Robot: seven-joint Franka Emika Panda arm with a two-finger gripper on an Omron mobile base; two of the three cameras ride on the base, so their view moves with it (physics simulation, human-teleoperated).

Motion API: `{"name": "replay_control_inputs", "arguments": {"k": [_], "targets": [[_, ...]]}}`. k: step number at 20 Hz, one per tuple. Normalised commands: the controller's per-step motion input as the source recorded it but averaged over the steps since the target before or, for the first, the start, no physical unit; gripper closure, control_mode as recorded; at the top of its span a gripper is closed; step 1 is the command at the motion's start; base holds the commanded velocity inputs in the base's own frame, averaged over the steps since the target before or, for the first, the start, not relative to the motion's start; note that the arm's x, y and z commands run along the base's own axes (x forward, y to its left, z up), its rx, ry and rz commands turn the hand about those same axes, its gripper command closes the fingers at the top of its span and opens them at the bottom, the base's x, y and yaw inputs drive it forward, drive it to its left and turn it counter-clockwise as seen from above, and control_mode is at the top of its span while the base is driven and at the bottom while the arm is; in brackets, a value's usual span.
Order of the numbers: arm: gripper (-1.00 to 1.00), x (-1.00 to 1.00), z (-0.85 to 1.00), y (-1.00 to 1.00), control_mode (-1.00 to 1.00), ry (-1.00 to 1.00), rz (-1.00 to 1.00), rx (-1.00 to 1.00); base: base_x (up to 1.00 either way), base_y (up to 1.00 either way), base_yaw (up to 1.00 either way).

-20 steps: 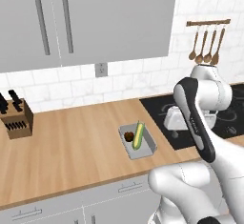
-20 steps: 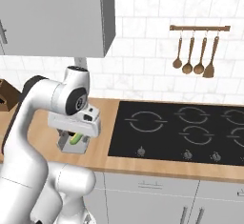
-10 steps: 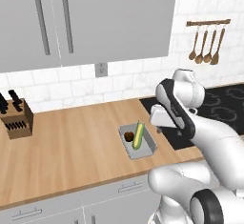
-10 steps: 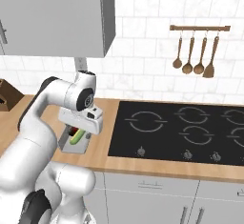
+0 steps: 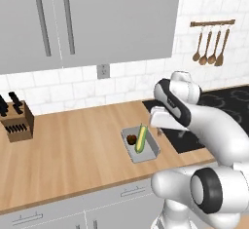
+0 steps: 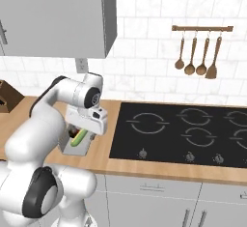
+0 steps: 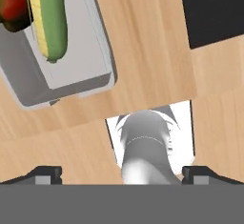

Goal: Take the meat container that has the chicken drumstick and place it on the second highest rack of the freezer. Then take the vegetable container that has the corn and bell pepper and place it on the highest rack of the freezer.

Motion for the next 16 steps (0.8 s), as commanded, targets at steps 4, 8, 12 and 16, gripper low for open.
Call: {"name": "replay_control_inputs", "arguments": {"k": [4, 8, 12, 16], "targets": [[-1.0, 0.15, -0.63, 0.01, -1.0, 0.0, 0.0, 0.0, 0.0, 0.0, 0.0], [-1.0, 0.16, -0.42, 0.15, -1.0, 0.0, -0.01, 0.0, 0.0, 0.0, 0.0], [-1.0, 0.12, -0.03, 0.29, -1.0, 0.0, 0.0, -0.07, 0.0, 0.0, 0.0], [-1.0, 0.21, -0.02, 0.2, -1.0, -0.05, 0.0, -0.03, 0.0, 0.0, 0.0]]}}
